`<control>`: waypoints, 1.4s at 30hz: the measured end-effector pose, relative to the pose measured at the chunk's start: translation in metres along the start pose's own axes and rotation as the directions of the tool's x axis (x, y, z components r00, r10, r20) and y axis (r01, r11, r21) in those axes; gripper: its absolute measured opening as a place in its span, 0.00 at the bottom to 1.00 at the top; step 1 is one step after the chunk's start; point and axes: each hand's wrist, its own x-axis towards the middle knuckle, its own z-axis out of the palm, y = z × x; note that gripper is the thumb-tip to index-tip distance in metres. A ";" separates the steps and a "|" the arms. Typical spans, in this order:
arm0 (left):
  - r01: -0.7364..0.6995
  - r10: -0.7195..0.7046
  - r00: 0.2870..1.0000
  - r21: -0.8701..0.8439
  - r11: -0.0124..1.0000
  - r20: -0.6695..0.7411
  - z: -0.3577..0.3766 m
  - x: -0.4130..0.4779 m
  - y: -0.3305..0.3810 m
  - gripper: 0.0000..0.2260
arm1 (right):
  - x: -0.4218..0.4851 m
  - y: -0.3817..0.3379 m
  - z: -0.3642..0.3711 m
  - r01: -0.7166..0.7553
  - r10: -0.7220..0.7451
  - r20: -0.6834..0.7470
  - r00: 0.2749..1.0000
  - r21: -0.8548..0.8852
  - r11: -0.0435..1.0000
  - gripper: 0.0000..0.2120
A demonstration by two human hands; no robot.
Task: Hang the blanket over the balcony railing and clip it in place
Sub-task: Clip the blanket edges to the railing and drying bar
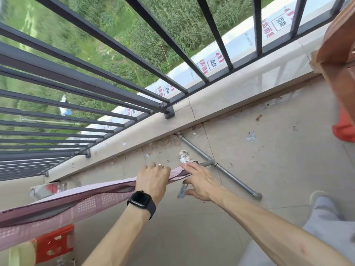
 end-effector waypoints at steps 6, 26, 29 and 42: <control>0.069 -0.071 0.997 0.083 0.994 0.027 0.011 0.009 0.016 0.11 | 0.020 0.003 0.020 -0.028 0.039 -0.145 0.989 0.080 0.996 0.17; 0.023 -0.023 1.000 0.037 0.999 -0.001 0.034 0.047 0.033 0.13 | -0.031 0.029 -0.036 -0.011 0.194 -0.504 0.841 0.342 0.939 0.07; 0.005 -0.003 1.000 0.057 0.998 -0.030 0.039 0.043 0.034 0.13 | -0.023 0.029 -0.045 0.023 0.119 -0.424 0.898 0.316 0.949 0.07; -0.177 0.175 0.976 0.002 0.984 -0.126 0.046 0.039 0.023 0.18 | -0.018 0.015 -0.029 0.094 -0.006 -0.413 0.911 0.195 0.976 0.09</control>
